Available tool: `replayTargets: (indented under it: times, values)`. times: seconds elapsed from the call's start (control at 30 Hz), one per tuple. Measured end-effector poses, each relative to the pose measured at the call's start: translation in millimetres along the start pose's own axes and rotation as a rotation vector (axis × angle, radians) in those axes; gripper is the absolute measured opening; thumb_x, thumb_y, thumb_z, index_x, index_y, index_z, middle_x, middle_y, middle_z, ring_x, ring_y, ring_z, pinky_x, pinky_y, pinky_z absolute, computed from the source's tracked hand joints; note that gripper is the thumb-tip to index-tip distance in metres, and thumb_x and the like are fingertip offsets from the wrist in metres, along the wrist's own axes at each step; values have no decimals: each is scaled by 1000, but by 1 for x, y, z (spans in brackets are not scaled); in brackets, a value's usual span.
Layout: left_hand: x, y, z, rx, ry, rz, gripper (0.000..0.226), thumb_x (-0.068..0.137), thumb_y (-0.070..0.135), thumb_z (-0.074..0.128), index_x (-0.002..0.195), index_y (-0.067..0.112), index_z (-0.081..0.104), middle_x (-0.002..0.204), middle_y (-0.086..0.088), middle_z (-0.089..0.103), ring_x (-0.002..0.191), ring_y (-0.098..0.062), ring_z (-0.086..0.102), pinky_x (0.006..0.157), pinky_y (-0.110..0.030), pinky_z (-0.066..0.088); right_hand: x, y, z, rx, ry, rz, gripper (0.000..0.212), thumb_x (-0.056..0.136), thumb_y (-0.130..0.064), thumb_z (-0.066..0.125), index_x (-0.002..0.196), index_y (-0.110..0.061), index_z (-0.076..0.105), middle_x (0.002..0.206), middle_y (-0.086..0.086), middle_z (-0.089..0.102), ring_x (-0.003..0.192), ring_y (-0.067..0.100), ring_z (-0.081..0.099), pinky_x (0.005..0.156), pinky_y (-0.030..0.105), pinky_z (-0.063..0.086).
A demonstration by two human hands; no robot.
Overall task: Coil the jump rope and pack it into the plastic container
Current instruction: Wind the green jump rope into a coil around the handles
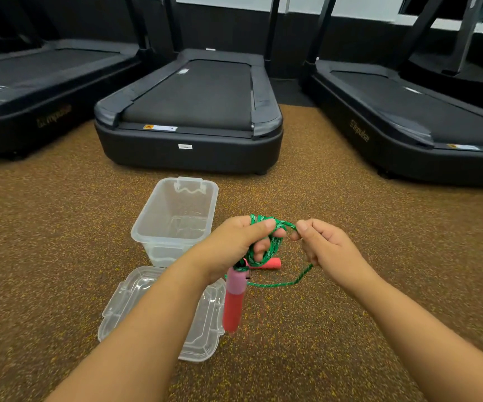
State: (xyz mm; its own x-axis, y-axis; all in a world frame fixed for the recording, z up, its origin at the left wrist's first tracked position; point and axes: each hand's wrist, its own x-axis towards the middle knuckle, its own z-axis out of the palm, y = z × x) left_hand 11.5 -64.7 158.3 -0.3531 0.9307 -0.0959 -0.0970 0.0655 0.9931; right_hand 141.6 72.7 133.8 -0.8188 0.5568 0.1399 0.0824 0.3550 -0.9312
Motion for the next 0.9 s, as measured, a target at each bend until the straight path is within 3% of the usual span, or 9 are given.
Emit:
replayTargets:
  times: [0.1, 0.23, 0.33, 0.47, 0.53, 0.67, 0.77, 0.83, 0.9]
  values:
    - [3, -1, -6, -36, 64, 28, 28, 99, 26, 43, 89, 10, 63, 49, 7, 42, 47, -7, 41, 54, -17, 39, -5, 1, -4, 140, -30, 118, 34, 98, -30, 41, 84, -19, 70, 57, -3, 51, 55, 11, 45, 56, 24, 38]
    - [4, 3, -13, -129, 161, 56, 28, 99, 26, 42, 87, 10, 62, 48, 8, 41, 46, -6, 40, 52, -14, 39, -10, 9, -10, 422, -54, 256, 44, 99, -15, 27, 99, -5, 70, 65, 4, 55, 63, 15, 46, 64, 31, 37]
    - [4, 5, -16, -159, 208, 58, 27, 99, 24, 42, 87, 9, 62, 46, 9, 42, 44, -5, 41, 49, -13, 39, -10, 13, -15, 542, -95, 320, 40, 96, -9, 29, 108, -1, 66, 67, 4, 58, 63, 12, 48, 63, 27, 41]
    - [5, 3, -16, -152, 229, 35, 27, 98, 27, 44, 88, 10, 62, 46, 9, 43, 46, -6, 41, 54, -18, 38, -9, 16, -15, 353, -125, 294, 27, 86, -19, 58, 101, 0, 70, 72, 0, 61, 65, 9, 51, 64, 24, 46]
    - [5, 2, -16, -133, 240, 21, 27, 98, 27, 45, 87, 11, 63, 46, 9, 44, 46, -6, 42, 55, -20, 37, -9, 16, -13, 283, -45, 250, 14, 85, -15, 63, 90, -9, 74, 70, 1, 60, 64, 11, 50, 62, 25, 46]
    - [7, 1, -16, -98, 300, -17, 28, 98, 26, 44, 83, 12, 63, 44, 10, 43, 44, -6, 41, 54, -20, 36, -9, 14, -11, 245, 127, 105, 9, 79, -9, 70, 80, -16, 76, 68, -6, 68, 63, 7, 52, 65, 26, 41]
    - [9, 0, -19, -91, 372, -31, 27, 97, 26, 45, 83, 12, 64, 44, 10, 42, 45, -7, 40, 56, -22, 36, -15, 14, -8, 167, 127, 30, 9, 74, -10, 76, 76, -18, 75, 75, -2, 73, 69, 5, 58, 69, 26, 45]
    - [11, -1, -20, -107, 431, -37, 27, 97, 25, 46, 81, 12, 64, 42, 10, 42, 42, -6, 40, 55, -23, 34, -21, 18, -6, 32, 119, -64, 10, 67, -20, 80, 75, -24, 76, 75, 3, 71, 67, 10, 56, 65, 27, 45]
    - [13, -2, -21, -138, 486, -39, 28, 96, 24, 46, 80, 13, 64, 40, 10, 43, 42, -7, 40, 54, -22, 35, -27, 23, -5, -148, 98, -206, 11, 64, -24, 82, 73, -27, 76, 74, -4, 69, 63, 7, 56, 59, 23, 44]
